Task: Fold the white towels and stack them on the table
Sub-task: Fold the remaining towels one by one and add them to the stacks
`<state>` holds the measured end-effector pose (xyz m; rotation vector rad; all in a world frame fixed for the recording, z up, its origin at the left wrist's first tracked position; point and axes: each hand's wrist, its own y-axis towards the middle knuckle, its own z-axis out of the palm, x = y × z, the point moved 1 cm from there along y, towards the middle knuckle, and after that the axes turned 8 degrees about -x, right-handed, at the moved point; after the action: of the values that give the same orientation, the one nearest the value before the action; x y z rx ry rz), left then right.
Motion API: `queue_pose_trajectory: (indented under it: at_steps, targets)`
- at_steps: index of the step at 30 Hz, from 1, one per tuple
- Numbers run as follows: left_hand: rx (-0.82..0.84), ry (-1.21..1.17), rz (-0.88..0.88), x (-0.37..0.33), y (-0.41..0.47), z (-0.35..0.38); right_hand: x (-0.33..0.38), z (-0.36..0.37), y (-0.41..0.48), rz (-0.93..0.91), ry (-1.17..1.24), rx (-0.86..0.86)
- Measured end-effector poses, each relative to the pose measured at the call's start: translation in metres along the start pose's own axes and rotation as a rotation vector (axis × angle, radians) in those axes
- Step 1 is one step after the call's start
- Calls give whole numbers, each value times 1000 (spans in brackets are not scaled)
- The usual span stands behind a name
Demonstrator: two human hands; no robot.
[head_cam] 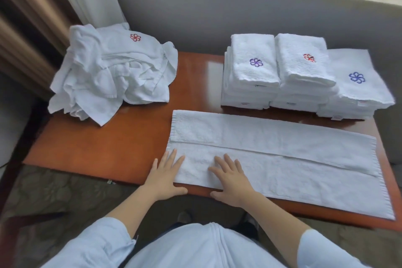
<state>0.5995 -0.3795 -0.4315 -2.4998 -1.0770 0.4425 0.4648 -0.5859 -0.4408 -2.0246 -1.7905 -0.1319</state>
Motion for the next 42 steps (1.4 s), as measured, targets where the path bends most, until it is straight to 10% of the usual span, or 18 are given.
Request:
queue_pose_trajectory:
  at_steps: [16, 32, 38, 42]
  targets:
    - [-375, -90, 352, 51, -21, 6, 33, 30, -21, 107, -34, -176]
    - [-399, -448, 17, 35, 5, -48, 7, -48, -15, 627, 308, -586]
    - [-438, -469, -56, 25, 32, -63, -10, -66, 27, 292, 264, 162]
    - [-436, -497, -161, 23, 53, -73, -32, -82, 61, 296, 274, 139]
